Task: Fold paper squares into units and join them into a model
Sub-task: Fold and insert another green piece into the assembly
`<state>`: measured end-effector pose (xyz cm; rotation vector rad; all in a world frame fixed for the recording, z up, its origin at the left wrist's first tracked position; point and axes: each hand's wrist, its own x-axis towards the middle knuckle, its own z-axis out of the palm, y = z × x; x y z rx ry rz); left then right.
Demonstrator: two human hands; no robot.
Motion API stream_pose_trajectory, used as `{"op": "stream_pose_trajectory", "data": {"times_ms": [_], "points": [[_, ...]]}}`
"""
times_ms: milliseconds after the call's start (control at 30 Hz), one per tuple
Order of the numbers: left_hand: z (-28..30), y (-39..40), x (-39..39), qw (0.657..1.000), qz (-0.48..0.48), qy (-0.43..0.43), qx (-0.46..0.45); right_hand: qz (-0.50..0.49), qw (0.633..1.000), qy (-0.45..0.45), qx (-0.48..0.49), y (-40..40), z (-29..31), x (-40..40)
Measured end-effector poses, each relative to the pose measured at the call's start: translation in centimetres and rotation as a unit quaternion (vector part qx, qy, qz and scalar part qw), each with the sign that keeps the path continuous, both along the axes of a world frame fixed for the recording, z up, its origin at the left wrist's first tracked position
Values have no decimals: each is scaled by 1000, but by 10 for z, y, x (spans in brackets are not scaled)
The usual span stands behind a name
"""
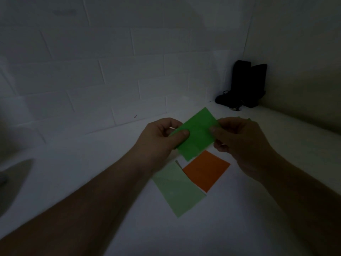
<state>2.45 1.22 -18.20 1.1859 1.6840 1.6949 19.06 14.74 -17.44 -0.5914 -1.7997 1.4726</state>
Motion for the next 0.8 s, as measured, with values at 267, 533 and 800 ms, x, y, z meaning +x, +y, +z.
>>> {"op": "stream_pose_trajectory", "data": {"times_ms": [267,533,800], "points": [[0,4,-1,992,-4,-122,-26,-34,985,-16,168,-6,7,2],[5,-1,3,983,-56,-172,-17,62,958,-104,262,-13,-5,-1],[5,0,4,992,-40,-114,-46,42,980,-66,183,-17,1,0]]}}
